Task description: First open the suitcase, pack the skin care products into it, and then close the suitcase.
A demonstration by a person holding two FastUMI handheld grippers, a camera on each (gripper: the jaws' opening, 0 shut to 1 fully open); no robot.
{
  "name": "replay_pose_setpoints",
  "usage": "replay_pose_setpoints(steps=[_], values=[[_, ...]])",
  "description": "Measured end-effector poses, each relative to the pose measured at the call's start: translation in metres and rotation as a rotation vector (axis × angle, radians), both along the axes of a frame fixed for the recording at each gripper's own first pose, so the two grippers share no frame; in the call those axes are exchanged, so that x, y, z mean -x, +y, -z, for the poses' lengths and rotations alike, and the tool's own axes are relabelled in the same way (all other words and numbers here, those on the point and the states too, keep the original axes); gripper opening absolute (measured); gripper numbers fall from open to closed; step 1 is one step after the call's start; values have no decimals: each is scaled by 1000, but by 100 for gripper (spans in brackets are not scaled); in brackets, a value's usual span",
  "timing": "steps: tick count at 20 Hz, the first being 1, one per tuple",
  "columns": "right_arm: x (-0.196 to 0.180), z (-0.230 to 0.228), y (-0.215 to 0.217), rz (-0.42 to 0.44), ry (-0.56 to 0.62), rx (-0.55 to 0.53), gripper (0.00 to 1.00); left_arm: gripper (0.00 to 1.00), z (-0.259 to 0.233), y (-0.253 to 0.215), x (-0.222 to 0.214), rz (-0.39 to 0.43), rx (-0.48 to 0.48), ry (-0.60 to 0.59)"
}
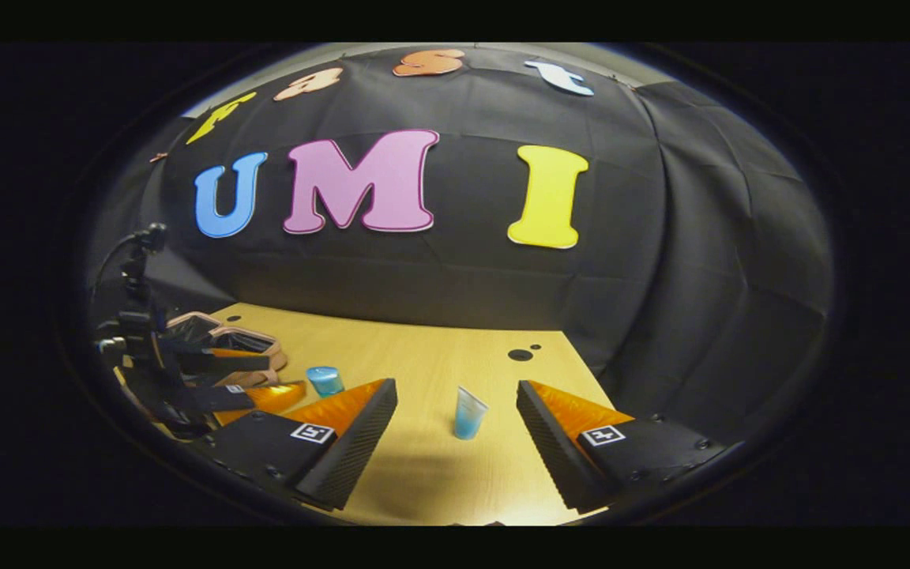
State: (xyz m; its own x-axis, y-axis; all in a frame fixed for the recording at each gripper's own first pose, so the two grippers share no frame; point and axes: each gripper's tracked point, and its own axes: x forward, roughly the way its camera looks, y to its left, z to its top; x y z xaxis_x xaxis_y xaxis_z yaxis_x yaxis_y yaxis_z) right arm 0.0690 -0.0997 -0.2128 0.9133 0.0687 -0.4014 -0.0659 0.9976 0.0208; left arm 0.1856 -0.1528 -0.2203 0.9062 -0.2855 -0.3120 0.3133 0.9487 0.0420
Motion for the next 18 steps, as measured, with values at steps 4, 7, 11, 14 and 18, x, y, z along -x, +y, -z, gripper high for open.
replay_pose_setpoints(steps=[4, 7, 11, 14, 18], values=[[-9, 23, -13, 7, 15, -12, 96, 99, 38, -23, -32, -36, 7, 40], [-17, 39, -13, 0, 20, -17, 97, 99, 56, -37, -49, -55, 7, 53], [-30, 61, -10, -7, 30, -16, 97, 93, 76, -42, -64, -94, -5, 72], [-36, 85, -8, 7, 74, -20, 97, 89, 85, -35, -69, -131, 12, 80], [-38, 105, -6, 40, 90, -22, 97, 57, 87, -27, -72, -151, 31, 78]])
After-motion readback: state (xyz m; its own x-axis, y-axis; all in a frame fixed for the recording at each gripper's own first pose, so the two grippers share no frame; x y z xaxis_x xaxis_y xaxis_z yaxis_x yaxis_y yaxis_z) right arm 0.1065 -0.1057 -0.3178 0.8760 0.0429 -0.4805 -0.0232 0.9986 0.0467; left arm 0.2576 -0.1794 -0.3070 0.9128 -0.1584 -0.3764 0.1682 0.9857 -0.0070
